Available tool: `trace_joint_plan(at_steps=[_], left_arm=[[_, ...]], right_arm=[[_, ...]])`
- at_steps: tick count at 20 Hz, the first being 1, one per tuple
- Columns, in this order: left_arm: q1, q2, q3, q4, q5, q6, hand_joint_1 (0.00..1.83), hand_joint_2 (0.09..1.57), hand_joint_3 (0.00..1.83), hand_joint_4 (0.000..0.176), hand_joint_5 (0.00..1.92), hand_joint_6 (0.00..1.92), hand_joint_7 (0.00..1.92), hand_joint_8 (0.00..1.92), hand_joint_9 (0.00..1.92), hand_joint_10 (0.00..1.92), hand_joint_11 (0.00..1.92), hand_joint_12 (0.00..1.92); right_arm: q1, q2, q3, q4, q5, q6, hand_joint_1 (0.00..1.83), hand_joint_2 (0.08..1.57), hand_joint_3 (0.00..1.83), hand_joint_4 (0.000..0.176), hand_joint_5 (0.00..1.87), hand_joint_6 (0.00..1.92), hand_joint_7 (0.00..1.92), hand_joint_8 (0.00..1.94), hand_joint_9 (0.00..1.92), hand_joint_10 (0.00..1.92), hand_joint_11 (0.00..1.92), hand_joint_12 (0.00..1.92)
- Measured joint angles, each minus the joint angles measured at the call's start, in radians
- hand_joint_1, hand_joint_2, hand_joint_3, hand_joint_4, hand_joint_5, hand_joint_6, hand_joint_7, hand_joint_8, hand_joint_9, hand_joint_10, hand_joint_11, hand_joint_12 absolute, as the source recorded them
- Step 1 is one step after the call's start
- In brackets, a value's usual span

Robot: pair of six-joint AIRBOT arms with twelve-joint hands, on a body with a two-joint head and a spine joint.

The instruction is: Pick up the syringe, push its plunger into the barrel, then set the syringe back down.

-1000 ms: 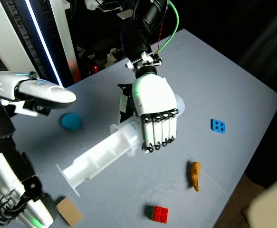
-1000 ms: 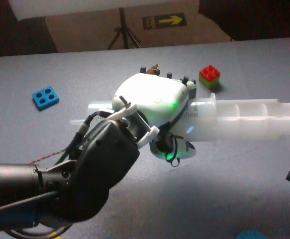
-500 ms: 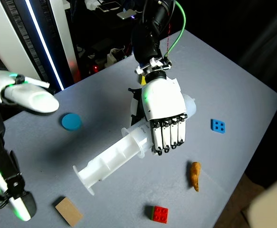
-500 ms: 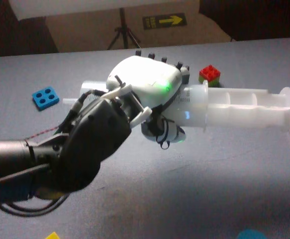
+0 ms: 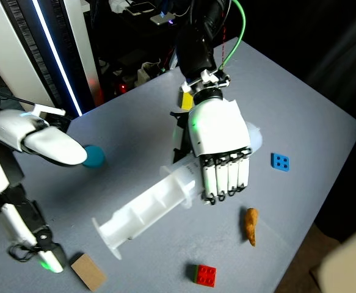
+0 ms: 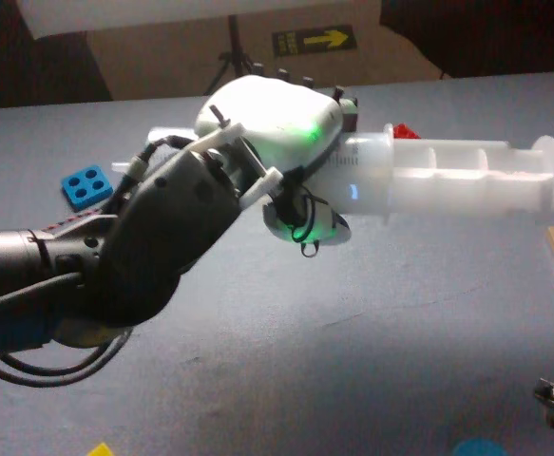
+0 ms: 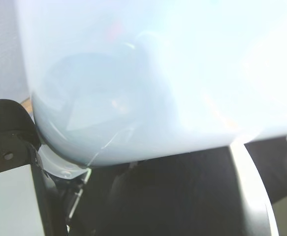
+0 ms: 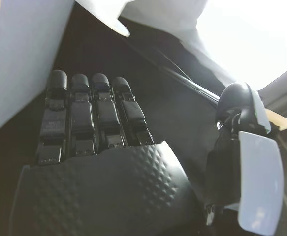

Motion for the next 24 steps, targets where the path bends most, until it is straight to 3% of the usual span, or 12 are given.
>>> trace_joint_plan(at_steps=[13,24], left_arm=[[-0.037,0.007,0.005,-0.032,0.02,0.029,1.49,1.16,0.0,0.0,0.9,0.97,0.81,1.21,0.82,1.29,0.68,1.68],[-0.039,0.003,0.011,-0.046,0.013,0.04,1.49,1.15,0.0,0.0,0.9,0.96,0.81,1.18,0.84,1.25,0.73,1.63]], right_arm=[[0.0,-0.072,0.103,-0.115,-0.082,0.074,0.07,0.97,0.0,0.0,0.06,0.0,0.09,0.0,0.1,0.0,0.0,0.43],[0.026,-0.113,0.142,-0.1,-0.146,0.056,0.06,0.97,0.0,0.0,0.04,0.0,0.07,0.0,0.09,0.0,0.0,0.41]])
